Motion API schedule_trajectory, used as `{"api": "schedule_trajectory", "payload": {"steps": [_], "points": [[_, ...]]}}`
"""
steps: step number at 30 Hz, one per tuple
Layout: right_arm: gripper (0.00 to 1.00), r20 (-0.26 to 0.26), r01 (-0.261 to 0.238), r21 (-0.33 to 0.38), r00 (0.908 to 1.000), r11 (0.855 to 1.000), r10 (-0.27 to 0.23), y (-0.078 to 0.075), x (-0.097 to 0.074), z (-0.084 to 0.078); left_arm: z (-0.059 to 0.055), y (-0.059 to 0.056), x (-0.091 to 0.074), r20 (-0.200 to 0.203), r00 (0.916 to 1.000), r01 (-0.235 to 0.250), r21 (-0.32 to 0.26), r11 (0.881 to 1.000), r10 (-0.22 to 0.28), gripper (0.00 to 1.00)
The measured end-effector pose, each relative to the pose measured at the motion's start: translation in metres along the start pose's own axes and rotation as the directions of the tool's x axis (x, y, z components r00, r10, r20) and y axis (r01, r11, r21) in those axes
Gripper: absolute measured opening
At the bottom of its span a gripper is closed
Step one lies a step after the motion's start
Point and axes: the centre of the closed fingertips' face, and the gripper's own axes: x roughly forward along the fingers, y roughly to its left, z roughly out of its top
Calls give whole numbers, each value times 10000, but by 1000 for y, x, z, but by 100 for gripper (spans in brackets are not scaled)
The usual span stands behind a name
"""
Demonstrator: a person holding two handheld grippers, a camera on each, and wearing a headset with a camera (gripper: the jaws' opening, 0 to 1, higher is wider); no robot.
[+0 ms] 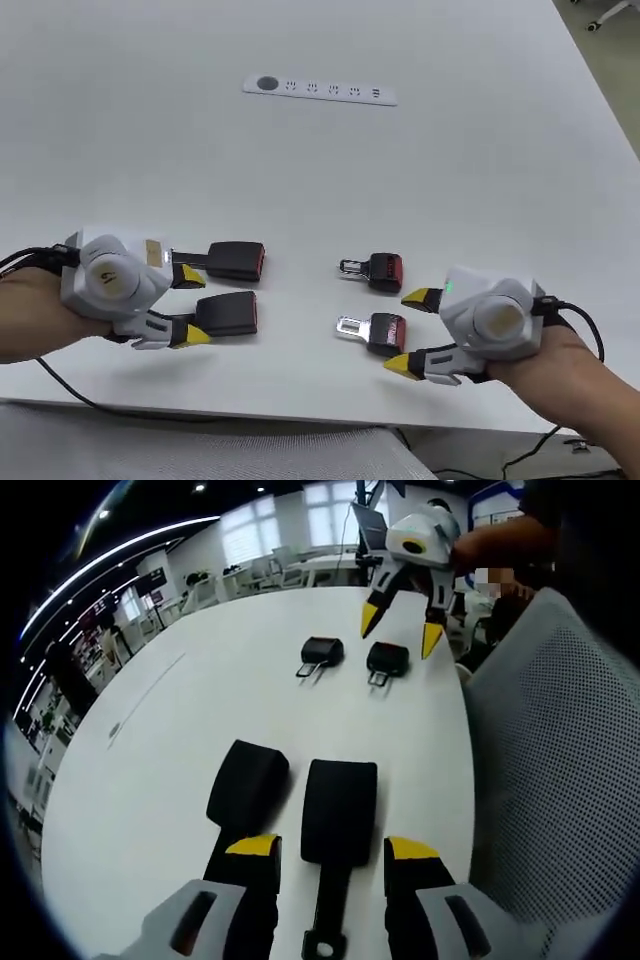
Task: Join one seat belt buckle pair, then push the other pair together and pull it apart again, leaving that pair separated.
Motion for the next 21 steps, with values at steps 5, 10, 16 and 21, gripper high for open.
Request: {"api": "schedule_trajectory", "payload": {"steps": [5,10,16,21], "points": [[45,-43,-108,-36,9999,9999,108,0,3,1,-1,-3,8,-70,9998,211,86,9997,-211,41],[49,-71,-146,-224,9999,9996,144,-2,9,0,-5,-8,20,-385,9980,511,457,9976,-494,40],[45,-186,-313,-218,9993,9993,309,-5,16,-2,-2,-8,21,-485,9965,710,733,9948,-676,37],[42,-605,-443,-647,9974,9969,404,-3,20,-7,-6,-6,23,-826,9935,877,1173,9892,-783,35]]}}
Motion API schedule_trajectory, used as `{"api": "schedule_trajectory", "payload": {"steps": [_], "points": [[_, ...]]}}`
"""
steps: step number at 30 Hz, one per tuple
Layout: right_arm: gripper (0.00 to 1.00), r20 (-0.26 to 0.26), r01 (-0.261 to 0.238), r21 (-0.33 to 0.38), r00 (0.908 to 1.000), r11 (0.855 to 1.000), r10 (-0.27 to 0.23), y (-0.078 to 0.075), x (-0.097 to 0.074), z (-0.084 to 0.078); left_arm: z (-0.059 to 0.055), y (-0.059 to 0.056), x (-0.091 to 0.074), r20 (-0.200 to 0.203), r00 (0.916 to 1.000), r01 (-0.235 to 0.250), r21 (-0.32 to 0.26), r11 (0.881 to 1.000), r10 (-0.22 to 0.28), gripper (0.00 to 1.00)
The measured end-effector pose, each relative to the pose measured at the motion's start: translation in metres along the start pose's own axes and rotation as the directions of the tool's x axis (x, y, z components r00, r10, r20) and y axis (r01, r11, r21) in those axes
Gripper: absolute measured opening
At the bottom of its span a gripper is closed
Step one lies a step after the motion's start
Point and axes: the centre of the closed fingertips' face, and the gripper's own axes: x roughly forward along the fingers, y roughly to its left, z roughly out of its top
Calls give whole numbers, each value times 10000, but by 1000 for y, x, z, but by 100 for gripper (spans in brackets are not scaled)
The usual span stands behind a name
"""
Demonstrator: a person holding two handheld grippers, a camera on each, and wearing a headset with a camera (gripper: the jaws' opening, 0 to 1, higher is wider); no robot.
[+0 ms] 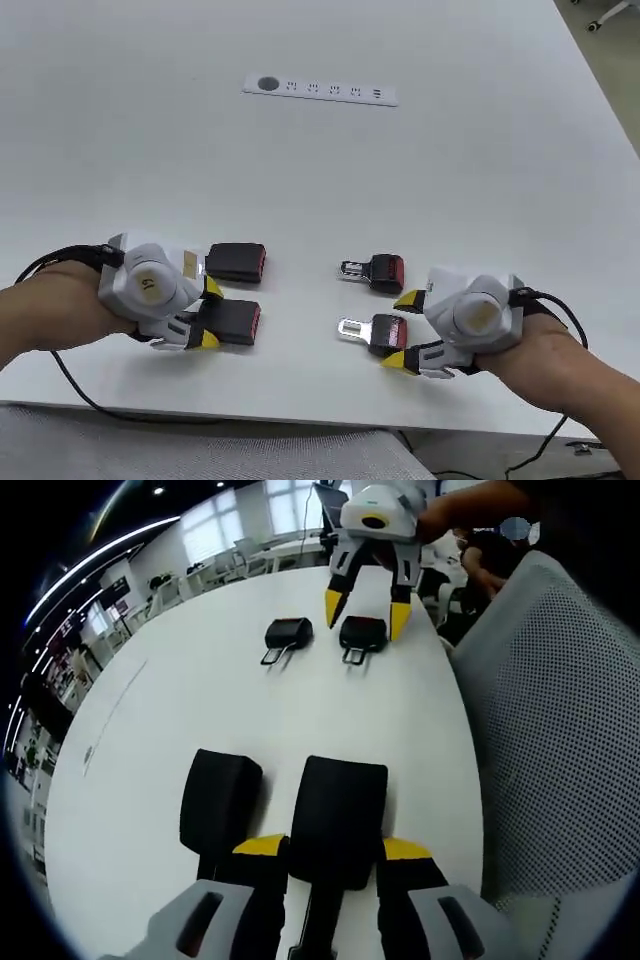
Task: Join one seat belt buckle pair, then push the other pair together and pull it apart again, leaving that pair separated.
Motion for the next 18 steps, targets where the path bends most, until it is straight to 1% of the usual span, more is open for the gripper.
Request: {"api": "schedule_trajectory", "payload": {"steps": [2,3,4,5,6,7,8,10,12,13,15,18], "points": [[41,-42,-4,-75,10000,10000,3,-2,0,-1,1,0,-1,-7,10000,54,62,10000,-54,35],[39,-118,-93,-67,9999,9999,92,-2,1,-3,1,0,-1,-1,10000,77,82,9999,-77,35],[37,-186,-209,-57,9996,9998,208,-1,2,-4,0,0,0,13,9999,115,115,9999,-115,35],[32,-392,-510,-8,9979,9987,510,6,2,-9,0,0,0,25,9999,134,139,9998,-135,35],[32,-380,-484,-200,9981,9986,477,5,3,-9,0,-1,0,25,9999,165,198,9997,-165,35],[33,-212,-485,-135,9986,9987,483,6,3,-7,0,-1,0,24,9998,181,238,9996,-182,35],[33,-221,-531,-129,9984,9985,529,5,3,-7,0,0,1,9,9998,206,304,9993,-206,35],[32,-149,-684,-538,9976,9962,677,7,3,-7,-1,0,1,-9,9997,236,366,9991,-235,35],[32,-149,-822,-269,9965,9963,818,5,3,-8,-1,0,2,0,9997,236,290,9993,-236,35],[32,-143,-867,-303,9962,9958,863,4,3,-8,-1,0,2,-24,9997,234,211,9995,-234,35],[32,-210,-985,-464,9950,9941,976,7,3,-7,-1,0,3,-58,9997,249,309,9992,-248,34],[32,-324,-1070,-595,9939,9925,1053,7,5,-6,-1,-1,3,-109,9996,254,365,9990,-250,34]]}}
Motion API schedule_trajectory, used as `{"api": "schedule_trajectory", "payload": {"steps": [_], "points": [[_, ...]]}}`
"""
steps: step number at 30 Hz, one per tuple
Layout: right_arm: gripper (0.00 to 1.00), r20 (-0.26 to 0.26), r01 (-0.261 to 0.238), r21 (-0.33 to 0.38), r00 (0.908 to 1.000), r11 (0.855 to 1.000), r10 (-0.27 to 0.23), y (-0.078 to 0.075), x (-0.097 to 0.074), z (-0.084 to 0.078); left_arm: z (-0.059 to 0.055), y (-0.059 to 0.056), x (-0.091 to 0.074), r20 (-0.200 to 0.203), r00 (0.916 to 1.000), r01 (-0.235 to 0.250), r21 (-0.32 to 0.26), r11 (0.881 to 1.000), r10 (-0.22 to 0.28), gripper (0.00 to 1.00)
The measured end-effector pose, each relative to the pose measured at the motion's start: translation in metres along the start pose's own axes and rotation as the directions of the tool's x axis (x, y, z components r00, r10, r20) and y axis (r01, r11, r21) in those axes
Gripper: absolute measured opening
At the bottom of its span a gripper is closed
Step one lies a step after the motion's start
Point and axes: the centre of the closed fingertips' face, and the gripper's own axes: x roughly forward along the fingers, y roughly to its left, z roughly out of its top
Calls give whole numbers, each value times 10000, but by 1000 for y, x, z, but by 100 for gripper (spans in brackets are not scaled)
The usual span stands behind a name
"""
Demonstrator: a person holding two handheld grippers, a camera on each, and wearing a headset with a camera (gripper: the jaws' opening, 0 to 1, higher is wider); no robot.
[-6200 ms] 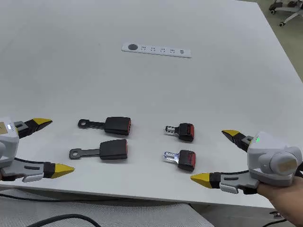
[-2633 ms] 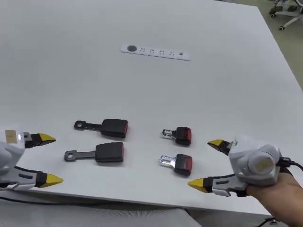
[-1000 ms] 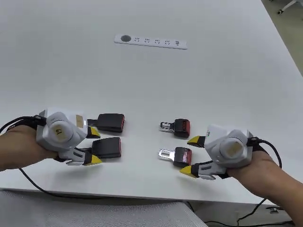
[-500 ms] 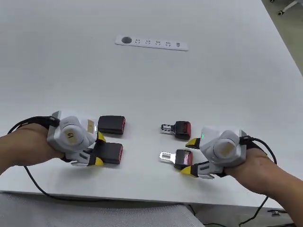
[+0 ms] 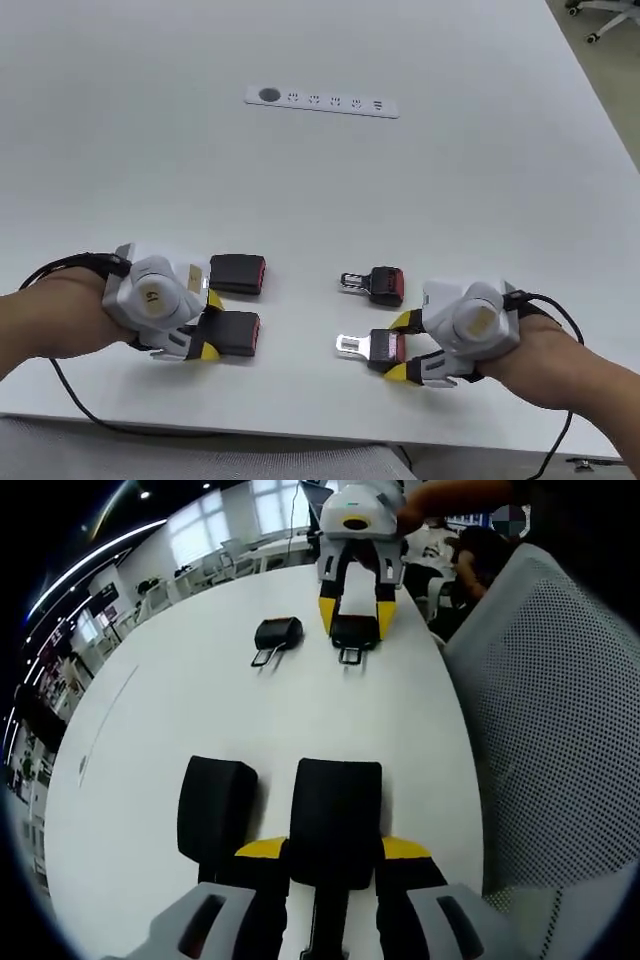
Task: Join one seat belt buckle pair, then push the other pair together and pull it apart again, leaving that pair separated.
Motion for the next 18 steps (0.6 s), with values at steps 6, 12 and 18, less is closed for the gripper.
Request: {"api": "schedule_trajectory", "payload": {"steps": [6,12,18], "points": [[32,-105,-59,-59,9999,10000,59,0,-1,1,-2,0,1,33,10000,-68,-144,9999,69,34],[32,-156,-46,-52,9999,10000,45,0,-1,1,-1,-1,1,-28,9999,-105,-342,9994,104,34],[32,-129,17,208,9999,9998,-14,-1,-2,1,0,-2,1,-121,9999,-32,-351,9994,28,34]]}}
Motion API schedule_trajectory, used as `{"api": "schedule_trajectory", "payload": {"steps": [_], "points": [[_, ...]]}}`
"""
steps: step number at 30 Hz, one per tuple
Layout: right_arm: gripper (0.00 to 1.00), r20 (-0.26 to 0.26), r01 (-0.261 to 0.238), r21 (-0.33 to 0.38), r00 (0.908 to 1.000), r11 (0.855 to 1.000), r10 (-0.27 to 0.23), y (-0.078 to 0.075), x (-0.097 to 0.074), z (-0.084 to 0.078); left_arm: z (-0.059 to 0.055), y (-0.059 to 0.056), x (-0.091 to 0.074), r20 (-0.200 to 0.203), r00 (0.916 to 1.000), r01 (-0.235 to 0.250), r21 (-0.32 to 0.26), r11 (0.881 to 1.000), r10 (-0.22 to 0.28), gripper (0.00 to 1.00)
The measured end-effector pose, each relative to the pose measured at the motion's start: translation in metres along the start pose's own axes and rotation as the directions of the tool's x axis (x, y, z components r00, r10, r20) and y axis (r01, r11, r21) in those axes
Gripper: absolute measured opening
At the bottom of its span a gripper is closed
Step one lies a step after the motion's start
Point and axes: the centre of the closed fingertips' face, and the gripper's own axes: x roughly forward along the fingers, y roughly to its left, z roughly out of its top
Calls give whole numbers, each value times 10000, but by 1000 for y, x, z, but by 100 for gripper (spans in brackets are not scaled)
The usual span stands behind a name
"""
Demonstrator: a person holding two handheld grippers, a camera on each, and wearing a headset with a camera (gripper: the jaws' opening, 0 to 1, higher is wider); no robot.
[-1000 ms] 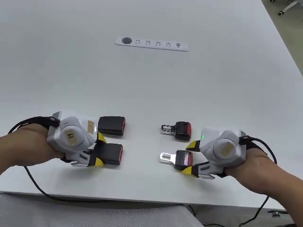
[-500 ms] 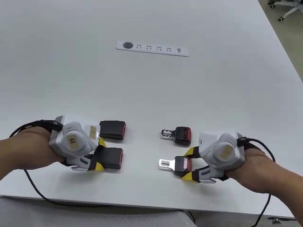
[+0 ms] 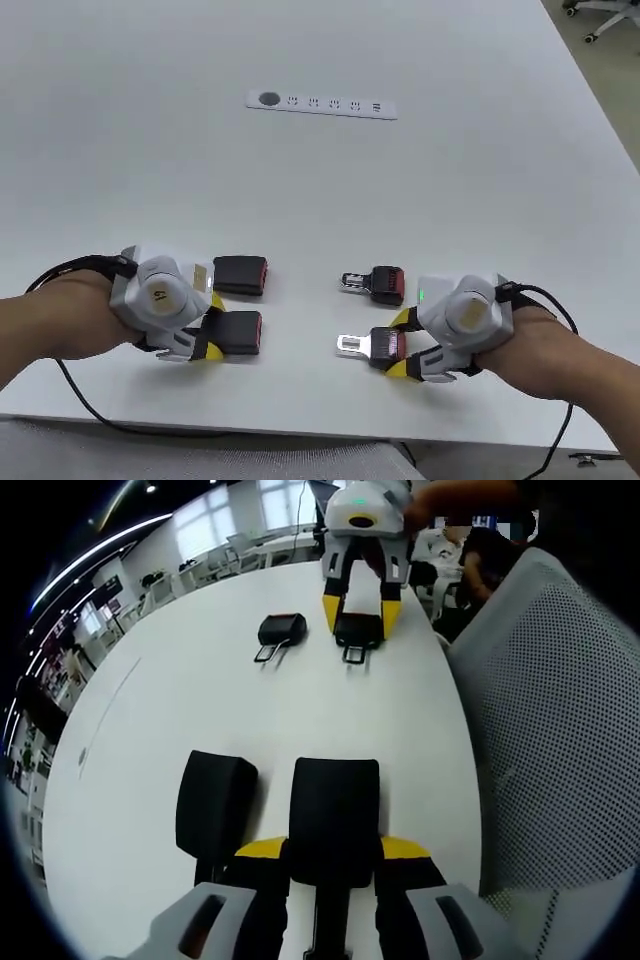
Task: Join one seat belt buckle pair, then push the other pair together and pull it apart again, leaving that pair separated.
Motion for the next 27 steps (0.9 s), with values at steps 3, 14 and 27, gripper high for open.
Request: {"api": "schedule_trajectory", "payload": {"steps": [3,14,27], "points": [[32,-1,13,-4,10000,10000,-13,-2,1,-1,1,-1,0,-38,10000,22,-23,10000,-22,34],[32,-165,203,277,9997,9994,-198,-3,3,6,0,0,0,-57,10000,-22,-114,9999,22,34],[32,-182,165,-106,9997,9998,-167,-1,16,27,1,-1,-1,-177,9998,8,-132,9999,-11,34]]}}
